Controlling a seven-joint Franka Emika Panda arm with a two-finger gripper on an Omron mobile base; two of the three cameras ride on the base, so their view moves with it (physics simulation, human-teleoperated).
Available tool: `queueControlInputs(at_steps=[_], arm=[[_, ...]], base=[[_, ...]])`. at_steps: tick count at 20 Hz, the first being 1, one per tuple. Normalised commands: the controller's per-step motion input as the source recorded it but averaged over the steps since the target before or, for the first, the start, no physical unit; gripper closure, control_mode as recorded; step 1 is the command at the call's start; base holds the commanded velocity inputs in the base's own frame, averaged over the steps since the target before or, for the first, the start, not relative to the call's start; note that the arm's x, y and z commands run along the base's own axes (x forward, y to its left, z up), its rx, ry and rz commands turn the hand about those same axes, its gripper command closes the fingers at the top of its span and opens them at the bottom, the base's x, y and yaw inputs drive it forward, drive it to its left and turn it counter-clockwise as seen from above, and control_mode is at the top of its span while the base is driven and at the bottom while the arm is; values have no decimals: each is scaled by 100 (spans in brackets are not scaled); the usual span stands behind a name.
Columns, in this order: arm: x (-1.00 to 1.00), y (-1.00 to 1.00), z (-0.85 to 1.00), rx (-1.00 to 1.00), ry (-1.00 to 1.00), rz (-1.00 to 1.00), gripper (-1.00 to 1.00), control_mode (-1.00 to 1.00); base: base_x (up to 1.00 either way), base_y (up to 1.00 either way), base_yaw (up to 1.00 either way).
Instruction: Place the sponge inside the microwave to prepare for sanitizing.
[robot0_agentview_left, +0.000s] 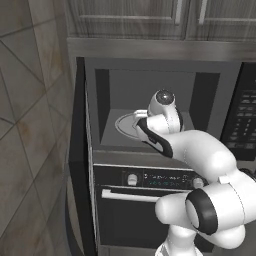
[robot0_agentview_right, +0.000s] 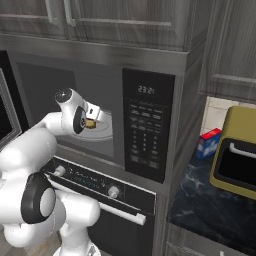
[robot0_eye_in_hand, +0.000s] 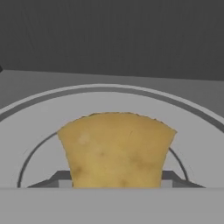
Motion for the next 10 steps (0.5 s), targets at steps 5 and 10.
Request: queueControlInputs(at_steps=[5, 10], arm=[[0, 0, 0, 0, 0, 0, -100, -100], [0, 0, 0, 0, 0, 0, -100, -100]], base=[[0, 0, 0], [0, 0, 0]])
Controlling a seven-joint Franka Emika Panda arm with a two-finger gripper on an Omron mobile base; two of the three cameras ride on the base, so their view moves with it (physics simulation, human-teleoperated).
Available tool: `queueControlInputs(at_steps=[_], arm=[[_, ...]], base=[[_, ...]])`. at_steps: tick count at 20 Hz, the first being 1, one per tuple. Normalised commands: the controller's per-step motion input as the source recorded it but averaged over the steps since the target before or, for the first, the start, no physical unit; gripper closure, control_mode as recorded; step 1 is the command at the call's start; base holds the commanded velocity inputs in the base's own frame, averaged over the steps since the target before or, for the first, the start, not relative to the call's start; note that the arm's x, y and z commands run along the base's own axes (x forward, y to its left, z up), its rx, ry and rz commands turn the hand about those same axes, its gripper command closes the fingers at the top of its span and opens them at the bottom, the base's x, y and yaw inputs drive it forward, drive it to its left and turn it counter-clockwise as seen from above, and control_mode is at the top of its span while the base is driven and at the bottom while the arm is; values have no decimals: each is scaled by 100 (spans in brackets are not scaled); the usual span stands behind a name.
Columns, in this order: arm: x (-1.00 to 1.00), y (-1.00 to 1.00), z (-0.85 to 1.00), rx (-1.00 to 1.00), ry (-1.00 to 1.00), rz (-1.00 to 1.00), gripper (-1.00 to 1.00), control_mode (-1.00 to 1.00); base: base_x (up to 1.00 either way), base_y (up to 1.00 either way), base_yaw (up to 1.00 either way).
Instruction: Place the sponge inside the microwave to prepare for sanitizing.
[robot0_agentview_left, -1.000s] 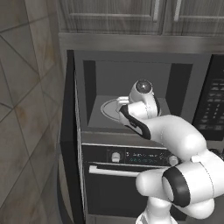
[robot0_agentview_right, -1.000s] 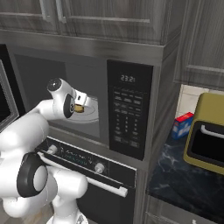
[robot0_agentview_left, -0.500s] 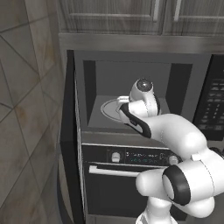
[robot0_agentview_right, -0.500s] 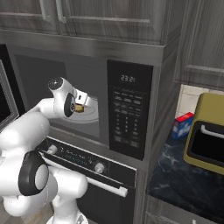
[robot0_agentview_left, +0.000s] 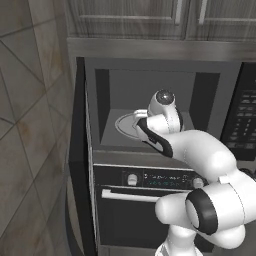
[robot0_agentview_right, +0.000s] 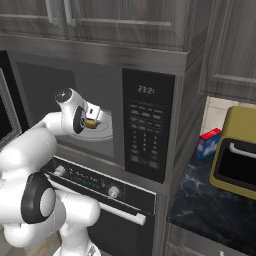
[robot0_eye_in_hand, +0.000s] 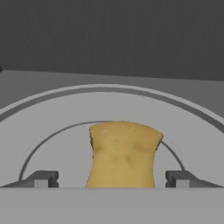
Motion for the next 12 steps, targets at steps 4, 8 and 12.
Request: queueControlInputs(at_steps=[4, 8, 12], arm=[[-6, 0, 4, 0, -1, 0, -100, -100], [-28, 0, 14, 0, -7, 0, -100, -100], [-38, 0, 25, 0, -10, 0, -100, -100]], base=[[0, 0, 0], [0, 0, 0], [0, 0, 0]])
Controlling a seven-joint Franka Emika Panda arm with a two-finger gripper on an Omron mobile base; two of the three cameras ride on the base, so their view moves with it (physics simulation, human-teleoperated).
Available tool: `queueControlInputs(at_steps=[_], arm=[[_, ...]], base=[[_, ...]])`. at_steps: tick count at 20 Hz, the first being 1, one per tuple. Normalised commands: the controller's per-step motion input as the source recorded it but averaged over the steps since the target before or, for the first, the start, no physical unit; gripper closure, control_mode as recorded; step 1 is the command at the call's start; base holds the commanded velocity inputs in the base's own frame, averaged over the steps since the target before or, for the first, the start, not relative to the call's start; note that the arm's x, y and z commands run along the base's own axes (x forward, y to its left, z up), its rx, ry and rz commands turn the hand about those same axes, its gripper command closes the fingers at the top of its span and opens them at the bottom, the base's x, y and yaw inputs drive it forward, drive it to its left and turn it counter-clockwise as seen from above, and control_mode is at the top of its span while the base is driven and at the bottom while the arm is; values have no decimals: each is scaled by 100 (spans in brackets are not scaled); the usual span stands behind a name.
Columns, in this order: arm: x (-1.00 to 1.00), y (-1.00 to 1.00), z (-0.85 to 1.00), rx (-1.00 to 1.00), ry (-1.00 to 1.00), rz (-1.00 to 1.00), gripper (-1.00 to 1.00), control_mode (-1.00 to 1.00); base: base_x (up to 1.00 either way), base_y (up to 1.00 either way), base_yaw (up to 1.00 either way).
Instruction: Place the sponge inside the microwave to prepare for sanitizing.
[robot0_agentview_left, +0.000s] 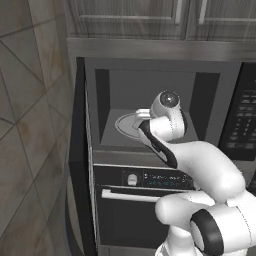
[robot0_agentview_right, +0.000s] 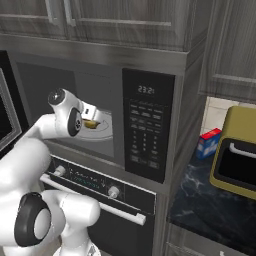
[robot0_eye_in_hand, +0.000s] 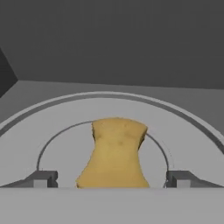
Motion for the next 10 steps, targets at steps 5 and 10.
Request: queueControlInputs(at_steps=[5, 10], arm=[[-40, 0, 19, 0, -7, 0, -100, -100], [-67, 0, 37, 0, -3, 0, -100, -100]], base=[[0, 0, 0], [0, 0, 0]])
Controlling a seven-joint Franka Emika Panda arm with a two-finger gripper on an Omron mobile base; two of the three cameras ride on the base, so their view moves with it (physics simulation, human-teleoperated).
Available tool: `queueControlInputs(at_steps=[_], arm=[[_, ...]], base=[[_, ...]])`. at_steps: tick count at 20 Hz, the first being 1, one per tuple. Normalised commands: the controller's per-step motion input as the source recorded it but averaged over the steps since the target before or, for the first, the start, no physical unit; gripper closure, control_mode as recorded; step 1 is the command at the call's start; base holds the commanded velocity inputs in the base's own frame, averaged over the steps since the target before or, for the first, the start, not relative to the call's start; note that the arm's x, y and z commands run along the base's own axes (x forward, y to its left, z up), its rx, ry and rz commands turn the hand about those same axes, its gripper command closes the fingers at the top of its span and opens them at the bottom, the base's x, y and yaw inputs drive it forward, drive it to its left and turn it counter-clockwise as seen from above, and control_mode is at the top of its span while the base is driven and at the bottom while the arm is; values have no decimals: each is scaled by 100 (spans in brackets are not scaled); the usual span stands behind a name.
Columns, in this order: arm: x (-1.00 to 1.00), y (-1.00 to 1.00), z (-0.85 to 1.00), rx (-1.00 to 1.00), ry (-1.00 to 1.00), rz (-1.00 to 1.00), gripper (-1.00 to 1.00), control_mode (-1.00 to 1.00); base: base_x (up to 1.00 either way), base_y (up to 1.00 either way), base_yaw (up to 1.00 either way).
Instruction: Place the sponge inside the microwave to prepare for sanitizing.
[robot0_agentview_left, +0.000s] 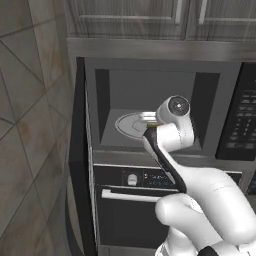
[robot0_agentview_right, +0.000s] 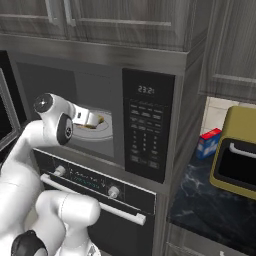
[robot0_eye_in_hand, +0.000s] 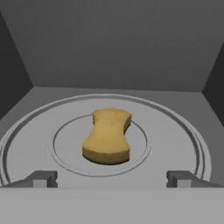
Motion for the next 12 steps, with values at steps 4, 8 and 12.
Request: queueControlInputs(at_steps=[4, 8, 12], arm=[[-85, 0, 46, -2, 0, 0, -100, -100], [-100, 0, 35, -1, 0, 0, -100, -100], [-100, 0, 33, 0, 0, 0, -100, -100]], base=[[0, 0, 0], [0, 0, 0], [0, 0, 0]])
